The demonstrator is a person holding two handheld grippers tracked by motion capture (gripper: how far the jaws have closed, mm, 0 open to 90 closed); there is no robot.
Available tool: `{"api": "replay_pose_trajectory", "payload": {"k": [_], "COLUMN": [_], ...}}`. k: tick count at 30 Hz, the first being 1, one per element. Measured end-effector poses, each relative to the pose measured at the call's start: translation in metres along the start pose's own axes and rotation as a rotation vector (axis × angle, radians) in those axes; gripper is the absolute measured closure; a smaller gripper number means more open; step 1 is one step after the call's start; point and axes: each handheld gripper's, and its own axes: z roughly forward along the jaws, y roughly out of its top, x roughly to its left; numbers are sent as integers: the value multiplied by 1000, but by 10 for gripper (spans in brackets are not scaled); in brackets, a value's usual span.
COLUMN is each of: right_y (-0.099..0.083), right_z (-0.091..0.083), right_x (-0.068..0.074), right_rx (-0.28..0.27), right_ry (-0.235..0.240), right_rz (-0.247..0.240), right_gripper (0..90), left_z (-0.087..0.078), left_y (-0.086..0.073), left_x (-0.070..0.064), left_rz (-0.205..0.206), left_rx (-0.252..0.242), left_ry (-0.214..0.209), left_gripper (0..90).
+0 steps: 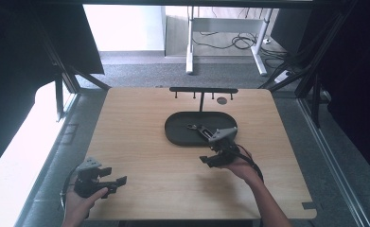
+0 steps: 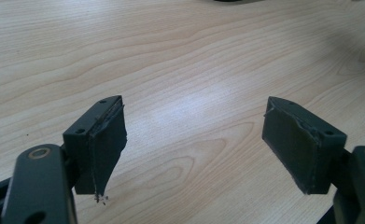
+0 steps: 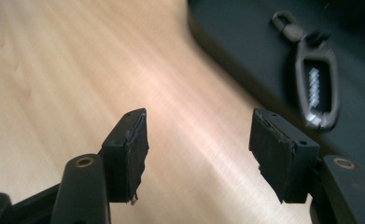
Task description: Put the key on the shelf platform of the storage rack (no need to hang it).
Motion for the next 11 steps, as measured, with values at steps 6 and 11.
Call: {"api": "replay_pose_trajectory", "payload": {"k": [6, 11], "right_y": [-24, -29], "right_z": [-5, -6], "right_x": [11, 16], "right_rx": [-25, -31], "right_ry": [17, 9], "right_rz": [22, 13], "right_gripper": [371, 368], "left_z": [2, 4], "left_y": [0, 0], "left_x": [-2, -3], "left_rz": [6, 9], "left_rx": [5, 10], "left_ry": [-1, -4], "left_gripper": [219, 219]}}
